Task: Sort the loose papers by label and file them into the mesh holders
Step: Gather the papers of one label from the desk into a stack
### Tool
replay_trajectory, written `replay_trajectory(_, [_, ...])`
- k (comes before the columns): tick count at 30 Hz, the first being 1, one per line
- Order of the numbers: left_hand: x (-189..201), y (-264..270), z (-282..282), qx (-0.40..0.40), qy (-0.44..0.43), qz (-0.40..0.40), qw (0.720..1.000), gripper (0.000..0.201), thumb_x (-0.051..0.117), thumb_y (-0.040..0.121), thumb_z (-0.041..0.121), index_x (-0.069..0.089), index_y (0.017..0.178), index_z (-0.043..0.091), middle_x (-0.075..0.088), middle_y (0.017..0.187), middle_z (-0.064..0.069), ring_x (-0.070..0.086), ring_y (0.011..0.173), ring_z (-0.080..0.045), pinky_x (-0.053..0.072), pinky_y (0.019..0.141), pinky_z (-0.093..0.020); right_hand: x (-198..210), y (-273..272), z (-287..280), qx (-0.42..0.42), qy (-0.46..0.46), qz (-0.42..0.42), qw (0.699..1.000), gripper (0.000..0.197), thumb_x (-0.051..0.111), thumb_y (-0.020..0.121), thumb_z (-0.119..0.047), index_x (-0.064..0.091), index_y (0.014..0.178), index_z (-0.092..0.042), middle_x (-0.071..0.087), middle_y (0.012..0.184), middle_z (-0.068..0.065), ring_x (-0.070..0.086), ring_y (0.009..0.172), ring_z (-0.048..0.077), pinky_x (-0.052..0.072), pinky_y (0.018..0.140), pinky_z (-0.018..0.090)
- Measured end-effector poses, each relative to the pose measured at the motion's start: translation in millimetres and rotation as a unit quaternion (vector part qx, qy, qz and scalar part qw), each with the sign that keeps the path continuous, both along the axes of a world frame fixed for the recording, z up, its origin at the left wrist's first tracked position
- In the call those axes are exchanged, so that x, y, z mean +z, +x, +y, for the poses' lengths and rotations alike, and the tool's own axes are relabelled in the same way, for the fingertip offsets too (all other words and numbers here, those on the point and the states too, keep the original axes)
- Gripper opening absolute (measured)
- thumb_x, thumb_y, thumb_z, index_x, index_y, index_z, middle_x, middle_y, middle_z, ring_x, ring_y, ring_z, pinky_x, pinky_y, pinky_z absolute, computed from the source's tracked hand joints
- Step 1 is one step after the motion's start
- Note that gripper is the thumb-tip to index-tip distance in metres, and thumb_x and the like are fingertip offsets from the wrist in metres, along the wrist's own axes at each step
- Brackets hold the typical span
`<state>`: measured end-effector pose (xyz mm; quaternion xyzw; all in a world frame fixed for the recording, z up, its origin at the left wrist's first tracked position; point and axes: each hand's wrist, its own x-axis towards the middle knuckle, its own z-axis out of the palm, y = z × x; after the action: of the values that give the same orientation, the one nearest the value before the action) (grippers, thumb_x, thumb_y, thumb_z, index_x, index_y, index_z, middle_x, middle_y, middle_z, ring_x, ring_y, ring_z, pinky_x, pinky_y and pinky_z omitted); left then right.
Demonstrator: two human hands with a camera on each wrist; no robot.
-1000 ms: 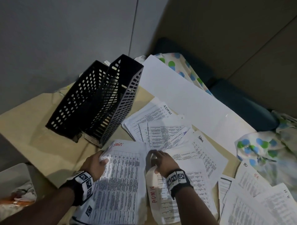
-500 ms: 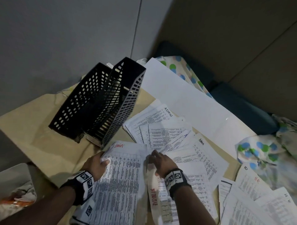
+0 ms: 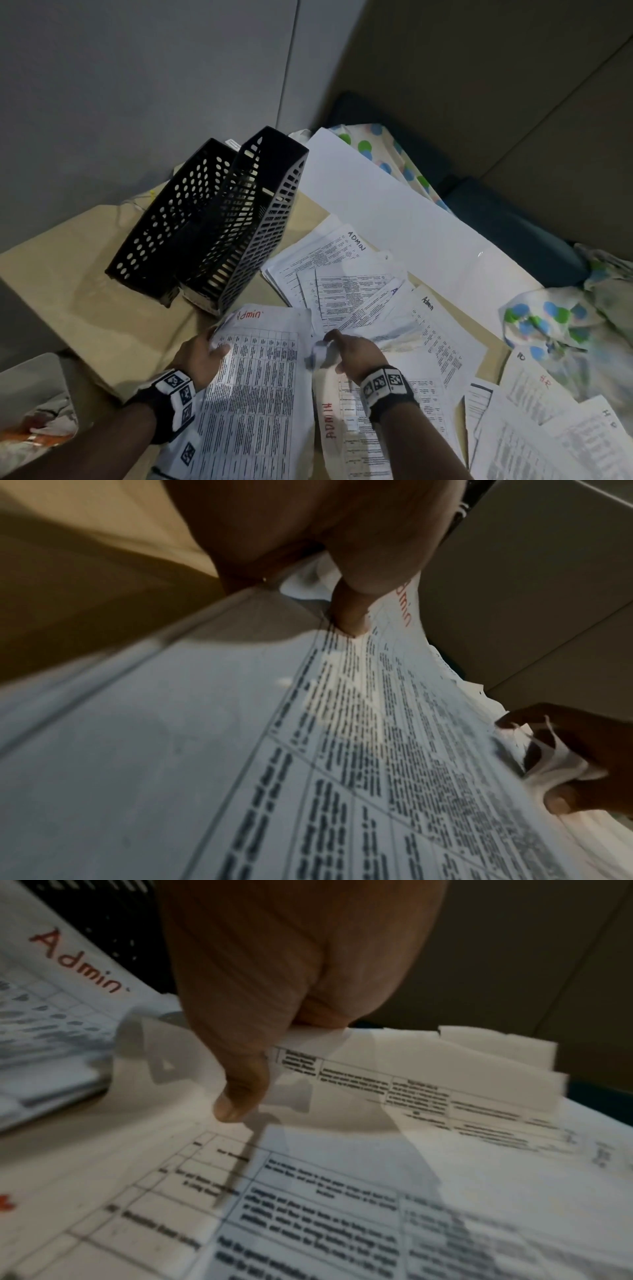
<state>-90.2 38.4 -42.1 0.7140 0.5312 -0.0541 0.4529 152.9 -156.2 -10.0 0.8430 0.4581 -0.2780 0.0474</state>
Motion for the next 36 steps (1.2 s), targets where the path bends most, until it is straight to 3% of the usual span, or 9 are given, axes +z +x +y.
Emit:
replay_trajectory(3, [-8, -2, 3, 0.013, -0.016, -0.026, 0.999, 0.049, 0.062, 0.083, 0.047, 0.061, 0.106, 0.004, 0.070, 0.085, -0.022, 0.065, 0.077, -0.037, 0.048, 0.063, -0.031, 17, 10, -6, -0.026, 0.012, -0.002, 1.000, 0.072, 0.062, 0.084, -0.005, 0.029, 0.133, -0.046, 0.071, 0.092, 0.000, 0.066, 0.081, 0.014, 0.056, 0.079, 0.032])
replay_trajectory(7, [7, 2, 0, 0.068, -0.048, -0.098, 0.992, 0.031, 0.069, 0.082, 0.034, 0.061, 0.087, 0.004, 0.058, 0.055, -0.009, 0.053, 0.056, -0.027, 0.039, 0.057, -0.028, 71, 29, -3, -0.042, -0.017, 0.028, 0.999, 0.023, 0.066, 0.084, -0.008, 0.066, 0.099, -0.025, 0.070, 0.093, -0.007, 0.065, 0.085, 0.010, 0.056, 0.087, 0.036])
replay_trajectory(13, [26, 26, -12, 0.087, -0.064, -0.158, 0.981, 0.037, 0.065, 0.086, 0.020, 0.058, 0.115, -0.002, 0.063, 0.113, -0.020, 0.059, 0.108, -0.036, 0.044, 0.089, -0.039, 152, 42, 9, -0.081, 0.138, 0.134, 0.978, 0.013, 0.073, 0.083, -0.024, 0.063, 0.088, -0.030, 0.064, 0.082, -0.018, 0.055, 0.068, -0.012, 0.041, 0.067, 0.014])
replay_trajectory(18, [53, 52, -30, 0.094, -0.130, -0.258, 0.953, 0.023, 0.046, 0.096, 0.012, 0.065, 0.083, 0.011, 0.072, 0.074, -0.004, 0.059, 0.086, -0.029, 0.052, 0.071, -0.035, 112, 38, 18, -0.242, 0.295, 0.087, 0.920, 0.025, 0.071, 0.083, -0.025, 0.062, 0.105, -0.018, 0.067, 0.092, -0.008, 0.061, 0.079, 0.008, 0.045, 0.066, 0.022])
replay_trajectory(22, [57, 57, -33, 0.076, -0.114, -0.275, 0.952, 0.018, 0.052, 0.094, 0.012, 0.068, 0.091, 0.019, 0.069, 0.080, 0.015, 0.060, 0.082, -0.005, 0.047, 0.073, -0.024, 57, 23, 9, -0.378, 0.329, 0.127, 0.856, 0.033, 0.071, 0.077, -0.033, 0.063, 0.103, -0.013, 0.071, 0.093, 0.003, 0.067, 0.089, 0.024, 0.056, 0.078, 0.041])
replay_trajectory(27, [45, 56, -26, 0.009, -0.109, -0.189, 0.976, 0.029, 0.045, 0.097, 0.028, 0.059, 0.076, 0.014, 0.056, 0.053, -0.001, 0.051, 0.052, -0.018, 0.037, 0.048, -0.024, 6, 10, -3, -0.390, 0.304, 0.160, 0.854, 0.048, 0.066, 0.078, -0.048, 0.057, 0.112, -0.015, 0.070, 0.100, 0.004, 0.067, 0.091, 0.024, 0.055, 0.082, 0.052])
replay_trajectory(31, [42, 58, -30, 0.043, -0.172, -0.277, 0.944, 0.029, 0.046, 0.092, 0.048, 0.053, 0.116, 0.032, 0.058, 0.127, -0.007, 0.053, 0.120, -0.025, 0.040, 0.097, -0.031, 11, -19, 3, -0.371, 0.246, 0.194, 0.874, 0.049, 0.059, 0.092, -0.028, 0.038, 0.130, -0.005, 0.061, 0.113, 0.006, 0.063, 0.099, 0.024, 0.056, 0.079, 0.033])
replay_trajectory(33, [32, 58, -31, 0.029, -0.146, -0.256, 0.955, 0.056, 0.046, 0.076, 0.060, 0.045, 0.126, 0.035, 0.050, 0.133, -0.004, 0.048, 0.126, -0.028, 0.038, 0.094, -0.031, 11, -36, 5, -0.340, 0.196, 0.218, 0.894, 0.057, 0.057, 0.094, -0.028, 0.024, 0.135, -0.006, 0.058, 0.117, 0.011, 0.061, 0.102, 0.026, 0.053, 0.078, 0.027])
replay_trajectory(36, [21, 56, -34, -0.003, -0.141, -0.254, 0.957, 0.076, 0.042, 0.068, 0.064, 0.034, 0.138, 0.035, 0.044, 0.137, 0.003, 0.042, 0.130, -0.022, 0.034, 0.096, -0.029, 3, -46, 2, -0.312, 0.212, 0.232, 0.896, 0.089, 0.067, 0.087, -0.030, 0.003, 0.146, -0.013, 0.035, 0.144, 0.010, 0.038, 0.132, 0.027, 0.039, 0.106, 0.037])
